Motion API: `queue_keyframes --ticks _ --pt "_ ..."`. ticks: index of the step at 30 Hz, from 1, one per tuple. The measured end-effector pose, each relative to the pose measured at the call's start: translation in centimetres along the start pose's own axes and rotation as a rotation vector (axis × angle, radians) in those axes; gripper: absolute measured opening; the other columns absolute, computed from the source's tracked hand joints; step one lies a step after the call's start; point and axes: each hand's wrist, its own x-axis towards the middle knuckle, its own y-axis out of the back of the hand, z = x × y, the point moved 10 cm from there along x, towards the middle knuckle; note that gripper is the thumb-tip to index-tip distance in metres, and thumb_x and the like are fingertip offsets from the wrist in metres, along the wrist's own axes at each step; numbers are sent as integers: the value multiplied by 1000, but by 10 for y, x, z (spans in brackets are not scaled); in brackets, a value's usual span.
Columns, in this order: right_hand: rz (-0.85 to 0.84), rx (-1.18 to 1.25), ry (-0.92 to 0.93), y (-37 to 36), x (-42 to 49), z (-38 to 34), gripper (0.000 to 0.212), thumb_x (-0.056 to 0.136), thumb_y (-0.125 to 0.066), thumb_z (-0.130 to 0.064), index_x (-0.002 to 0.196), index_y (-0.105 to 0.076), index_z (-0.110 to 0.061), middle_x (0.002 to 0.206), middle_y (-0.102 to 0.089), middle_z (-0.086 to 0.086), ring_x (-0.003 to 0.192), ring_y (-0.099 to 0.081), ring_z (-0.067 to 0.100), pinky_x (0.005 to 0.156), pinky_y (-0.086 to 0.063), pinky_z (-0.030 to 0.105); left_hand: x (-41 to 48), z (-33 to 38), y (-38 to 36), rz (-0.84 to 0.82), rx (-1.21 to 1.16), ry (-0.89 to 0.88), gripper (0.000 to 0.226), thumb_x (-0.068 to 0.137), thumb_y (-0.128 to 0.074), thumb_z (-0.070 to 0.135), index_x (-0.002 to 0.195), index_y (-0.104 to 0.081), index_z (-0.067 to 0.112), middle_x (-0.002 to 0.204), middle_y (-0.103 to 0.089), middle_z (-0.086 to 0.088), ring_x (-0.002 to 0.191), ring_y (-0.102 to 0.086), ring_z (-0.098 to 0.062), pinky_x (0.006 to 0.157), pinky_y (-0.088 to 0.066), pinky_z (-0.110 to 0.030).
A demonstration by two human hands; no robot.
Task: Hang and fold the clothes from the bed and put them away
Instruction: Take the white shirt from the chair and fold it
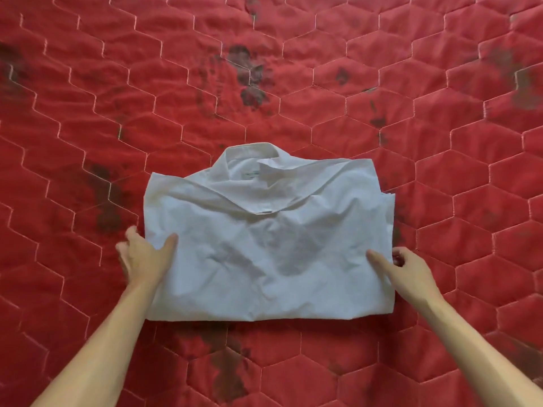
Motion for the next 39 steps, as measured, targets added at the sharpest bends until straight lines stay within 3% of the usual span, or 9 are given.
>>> queue_keyframes --ticks 5,9,16,19,22,25,30,35,39 --pt "-18 107 -22 -8 8 -8 33 75 -83 -43 84 -69 -15 82 -73 -2 78 -69 19 68 -54 40 -19 129 -42 80 371 -868 77 74 -81 28 142 -48 14 144 -42 -24 129 -43 -44 101 -43 -55" --pt "-75 205 -26 -18 2 -10 35 76 -84 -31 103 -66 -18 94 -73 -6 81 -70 10 60 -51 24 -71 211 -102 89 411 -1188 22 59 -87 14 75 -71 15 96 -68 -11 92 -64 -32 81 -49 -42" --pt "-162 315 -108 -30 2 6 16 80 -81 -21 93 -76 -14 86 -78 -1 78 -75 14 65 -57 28 9 256 -53 274 311 -675 32 90 -66 28 119 -60 15 120 -55 -15 110 -52 -34 96 -37 -41" --pt "-158 377 -118 -32 -2 5 19 81 -80 -22 99 -75 -18 92 -78 -2 88 -74 21 84 -58 43 -26 261 -51 321 220 -833 42 88 -67 18 128 -55 13 123 -52 -14 107 -52 -32 91 -45 -40" --pt "-133 364 -93 -27 -18 -11 20 83 -76 -18 101 -71 -24 95 -77 -5 88 -74 18 84 -58 45 -71 210 -99 -7 31 -800 27 91 -63 21 117 -62 16 103 -61 -5 93 -59 -25 78 -52 -39" --pt "-63 363 -26 -14 -48 -49 25 82 -71 -11 100 -68 -27 90 -76 -11 79 -72 9 71 -56 35 -101 139 -145 -484 -369 -313 23 93 -64 38 111 -65 24 94 -69 0 87 -66 -19 76 -55 -30" --pt "-44 297 204 -51 -123 -153 28 79 -64 -9 96 -56 -29 93 -66 -11 83 -62 -1 68 -44 22 -152 113 -146 -1061 -999 225 63 92 -48 64 130 -64 16 127 -66 -12 122 -61 -28 107 -46 -47" --pt "-188 155 435 -180 -173 -248 26 79 -61 -18 101 -48 -20 105 -46 -6 92 -48 2 75 -42 13 -112 76 -56 -1083 -1291 311 88 90 -26 75 118 -71 5 116 -69 -20 108 -68 -29 92 -56 -36" --pt "-503 156 408 -281 -189 -271 52 81 -62 -27 130 -46 -22 134 -36 -15 102 -52 -6 83 -46 10 -46 21 -13 -939 -1157 210 55 88 -56 56 116 -72 11 107 -73 -14 91 -73 -23 79 -59 -33"
